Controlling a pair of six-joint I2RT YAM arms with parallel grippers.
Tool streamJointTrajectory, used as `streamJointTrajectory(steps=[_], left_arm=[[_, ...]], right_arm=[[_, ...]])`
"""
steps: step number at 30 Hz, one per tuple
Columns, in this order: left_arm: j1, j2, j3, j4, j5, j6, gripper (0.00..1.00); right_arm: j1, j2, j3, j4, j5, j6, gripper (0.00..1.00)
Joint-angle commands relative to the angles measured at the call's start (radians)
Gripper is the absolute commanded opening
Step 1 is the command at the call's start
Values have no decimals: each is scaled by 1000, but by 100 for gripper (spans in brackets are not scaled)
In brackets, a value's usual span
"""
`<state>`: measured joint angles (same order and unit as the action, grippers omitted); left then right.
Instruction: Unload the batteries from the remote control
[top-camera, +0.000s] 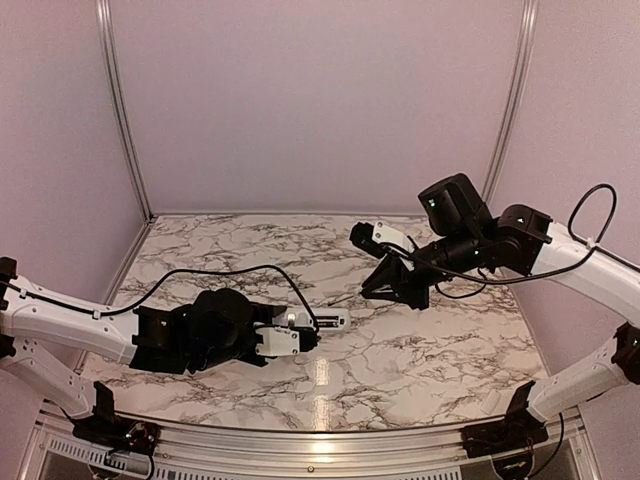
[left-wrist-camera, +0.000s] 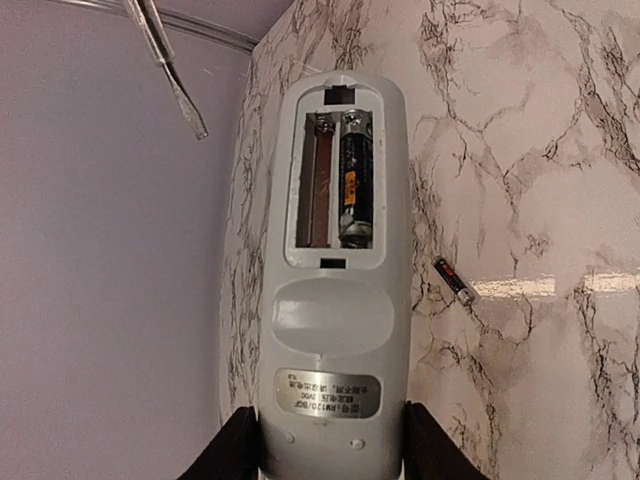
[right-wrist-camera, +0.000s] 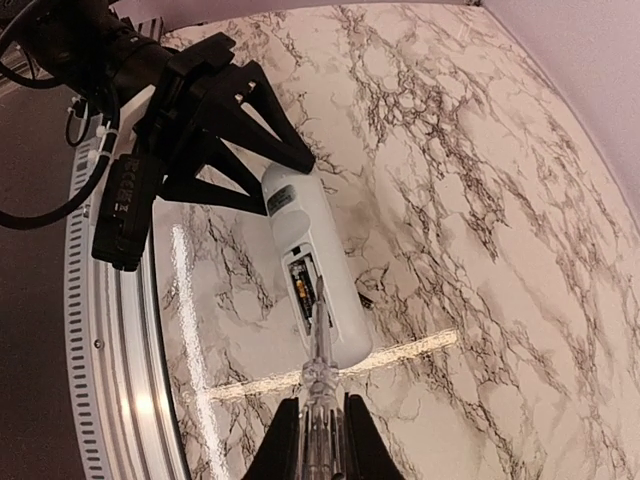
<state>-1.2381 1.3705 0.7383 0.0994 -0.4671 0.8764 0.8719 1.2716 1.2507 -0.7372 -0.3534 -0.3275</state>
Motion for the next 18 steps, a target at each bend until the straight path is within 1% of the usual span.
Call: streamJointTrajectory(steps=[1,5,13,18], left_arm=[[-4,-19,-14,52,11,102,0],[-4,-30,-16,40,34,125,0],[-4,-36,-20,27,62,119,0],[-4,-25,-12,35,32,102,0]], right_arm=[[18,46,66,-71,11,-42,0],[24,70,80,-91,28,-56,0],[33,92,99,-84,48,-59,0],[54,99,111,-80,79,-55,0]])
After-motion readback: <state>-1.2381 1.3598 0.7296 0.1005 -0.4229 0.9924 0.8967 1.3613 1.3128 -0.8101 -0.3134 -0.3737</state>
